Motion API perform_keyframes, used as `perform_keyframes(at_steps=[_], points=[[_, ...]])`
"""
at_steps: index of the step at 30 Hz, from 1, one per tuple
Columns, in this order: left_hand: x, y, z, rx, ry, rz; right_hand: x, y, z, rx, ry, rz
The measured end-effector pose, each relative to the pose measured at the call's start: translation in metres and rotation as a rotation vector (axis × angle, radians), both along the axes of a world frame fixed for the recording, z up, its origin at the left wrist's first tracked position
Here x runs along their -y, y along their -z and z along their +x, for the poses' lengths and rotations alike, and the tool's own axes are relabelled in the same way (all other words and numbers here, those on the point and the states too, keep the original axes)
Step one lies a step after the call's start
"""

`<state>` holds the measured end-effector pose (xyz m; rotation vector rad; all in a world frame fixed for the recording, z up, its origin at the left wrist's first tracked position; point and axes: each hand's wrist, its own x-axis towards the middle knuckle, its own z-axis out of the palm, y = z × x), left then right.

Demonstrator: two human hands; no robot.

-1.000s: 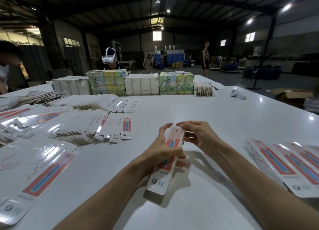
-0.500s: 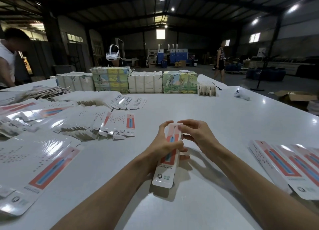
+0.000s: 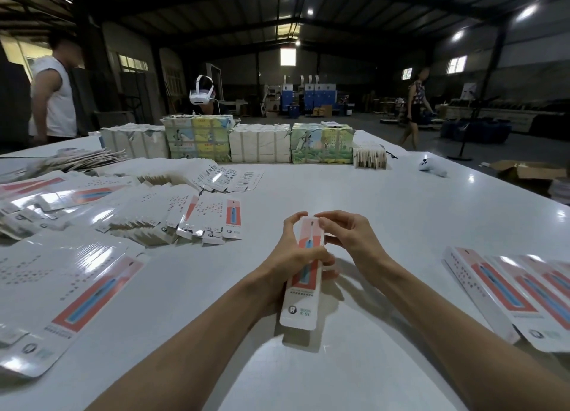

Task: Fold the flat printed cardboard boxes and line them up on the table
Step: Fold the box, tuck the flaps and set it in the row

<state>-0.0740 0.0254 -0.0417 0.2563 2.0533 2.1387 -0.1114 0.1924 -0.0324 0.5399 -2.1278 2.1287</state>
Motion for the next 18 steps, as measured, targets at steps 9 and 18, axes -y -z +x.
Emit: perform_keyframes(at_steps=[9,18], points=[[-0.008,-0.009,0.001,0.067,-0.112,0.46,0.012,-0.008,0.018,-0.358,0.228,0.56],[-0.003,-0.011,0.006,0.081,0.037,0.616,0.016,-0.016,0.06,-0.266,0.108,0.938]])
